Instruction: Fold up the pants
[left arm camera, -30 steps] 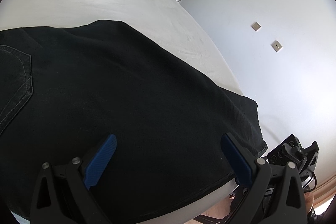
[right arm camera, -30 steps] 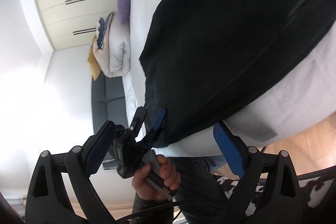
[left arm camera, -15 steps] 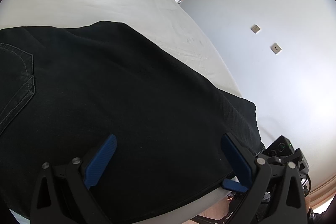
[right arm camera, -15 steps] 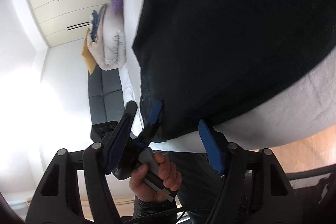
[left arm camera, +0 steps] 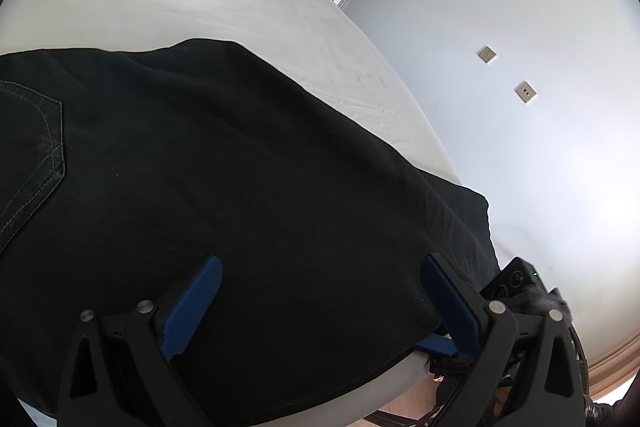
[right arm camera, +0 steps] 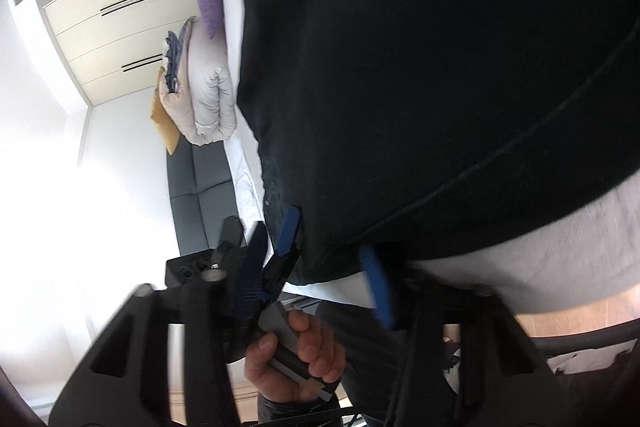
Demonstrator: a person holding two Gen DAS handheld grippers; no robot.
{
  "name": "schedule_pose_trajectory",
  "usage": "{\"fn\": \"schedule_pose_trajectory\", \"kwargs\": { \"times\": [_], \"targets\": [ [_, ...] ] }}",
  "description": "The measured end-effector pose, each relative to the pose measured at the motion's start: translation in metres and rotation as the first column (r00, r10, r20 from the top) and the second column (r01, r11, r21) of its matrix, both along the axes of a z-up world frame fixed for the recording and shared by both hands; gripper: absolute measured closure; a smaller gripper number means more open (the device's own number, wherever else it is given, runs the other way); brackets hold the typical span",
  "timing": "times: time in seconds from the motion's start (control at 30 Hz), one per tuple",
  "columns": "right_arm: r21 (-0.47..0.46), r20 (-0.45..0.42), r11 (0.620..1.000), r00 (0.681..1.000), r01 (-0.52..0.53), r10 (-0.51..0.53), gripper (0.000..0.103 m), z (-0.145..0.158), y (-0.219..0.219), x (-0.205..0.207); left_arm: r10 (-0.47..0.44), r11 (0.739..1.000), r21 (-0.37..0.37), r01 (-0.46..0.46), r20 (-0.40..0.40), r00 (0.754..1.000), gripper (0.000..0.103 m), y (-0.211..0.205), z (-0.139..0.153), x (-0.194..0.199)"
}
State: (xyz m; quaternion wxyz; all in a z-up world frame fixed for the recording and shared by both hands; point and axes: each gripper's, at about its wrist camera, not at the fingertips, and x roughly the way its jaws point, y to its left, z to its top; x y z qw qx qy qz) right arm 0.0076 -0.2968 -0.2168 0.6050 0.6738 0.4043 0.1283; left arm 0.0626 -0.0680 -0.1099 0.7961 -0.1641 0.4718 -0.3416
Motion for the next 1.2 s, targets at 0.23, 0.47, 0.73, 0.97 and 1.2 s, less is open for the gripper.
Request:
{"fn": "schedule_pose_trajectory", "kwargs": {
  "times": [0.23, 0.47, 0.73, 0.97, 1.2],
  "targets": [
    [0.036, -0.017, 0.999, 1.000, -0.003, 0.003, 0.072, -0.003, 0.008, -0.005, -0.001, 1.000, 0.001, 0.001, 0.002, 1.000, 0.002, -0.003, 0.002, 0.000],
    [0.026, -0.022, 0.999, 0.999, 0.024, -0.023, 0.072, -0.006, 0.011, 0.001, 0.000, 1.000, 0.003, 0.000, 0.001, 1.000, 0.002, -0.007, 0.001, -0.001],
    [0.040, 0.008, 0.997, 0.998, 0.059, -0.059, 0.078, -0.004, 0.009, -0.002, 0.003, 1.000, 0.002, -0.003, 0.003, 1.000, 0.002, -0.007, 0.001, -0.002],
    [-0.108, -0.004, 0.994, 1.000, -0.010, 0.009, 0.099, 0.003, 0.011, 0.000, 0.002, 1.000, 0.011, -0.002, 0.006, 1.000, 0.002, -0.009, 0.001, -0.003],
    [-0.175, 0.001, 0.983, 0.998, -0.056, 0.057, 0.100, 0.003, 0.014, -0.004, 0.001, 1.000, 0.013, -0.001, 0.010, 1.000, 0.002, -0.012, 0.002, -0.003]
  ]
}}
